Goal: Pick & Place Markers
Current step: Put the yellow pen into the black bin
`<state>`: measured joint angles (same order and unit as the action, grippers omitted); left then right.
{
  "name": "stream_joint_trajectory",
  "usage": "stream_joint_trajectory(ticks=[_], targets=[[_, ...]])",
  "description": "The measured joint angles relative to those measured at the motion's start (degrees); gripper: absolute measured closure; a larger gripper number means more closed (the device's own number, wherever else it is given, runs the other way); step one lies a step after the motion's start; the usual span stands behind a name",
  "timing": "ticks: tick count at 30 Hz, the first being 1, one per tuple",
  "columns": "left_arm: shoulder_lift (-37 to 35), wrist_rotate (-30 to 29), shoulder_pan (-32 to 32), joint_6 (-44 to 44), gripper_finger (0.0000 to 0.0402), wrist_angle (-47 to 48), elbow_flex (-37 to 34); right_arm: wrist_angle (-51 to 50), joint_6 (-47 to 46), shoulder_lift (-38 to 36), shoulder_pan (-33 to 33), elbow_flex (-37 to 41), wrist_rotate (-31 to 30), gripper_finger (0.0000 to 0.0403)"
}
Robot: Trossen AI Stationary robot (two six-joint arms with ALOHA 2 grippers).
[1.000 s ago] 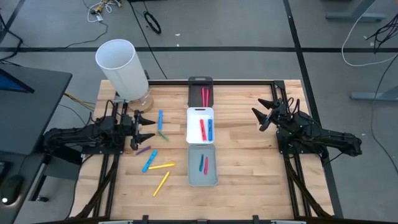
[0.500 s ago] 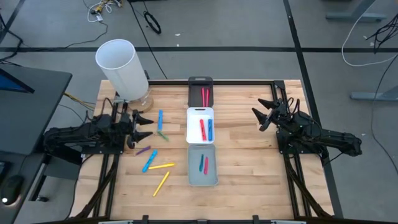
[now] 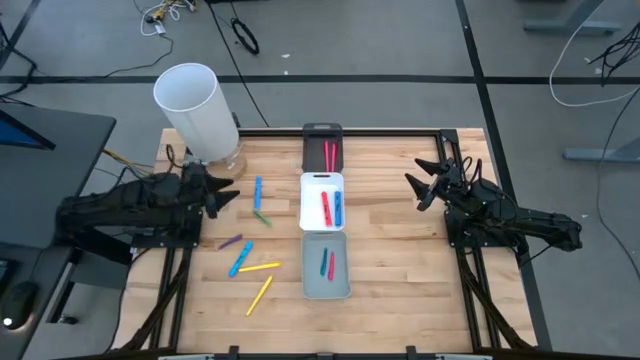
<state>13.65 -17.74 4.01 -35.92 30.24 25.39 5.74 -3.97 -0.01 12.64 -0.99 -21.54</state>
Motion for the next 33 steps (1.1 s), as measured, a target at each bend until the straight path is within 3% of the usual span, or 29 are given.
stream_joint_trajectory(ticks=[8, 15, 33], targets=[[7.06, 4.38, -0.23, -10.21, 0.0113, 9.18, 5.43, 0.0, 0.0, 0.0, 0.0, 0.0, 0.0, 0.0101], [13.77, 8.56, -2.92, -14.88, 0.0113, 11.5, 6.86, 0.0, 0.0, 0.0, 0.02, 0.0, 0.0, 0.0101], [34.11, 8.5, -11.96, -22.43, 0.0113, 26.2, 22.41, 0.0, -0.02, 0.0, 0.0, 0.0, 0.0, 0.0101]])
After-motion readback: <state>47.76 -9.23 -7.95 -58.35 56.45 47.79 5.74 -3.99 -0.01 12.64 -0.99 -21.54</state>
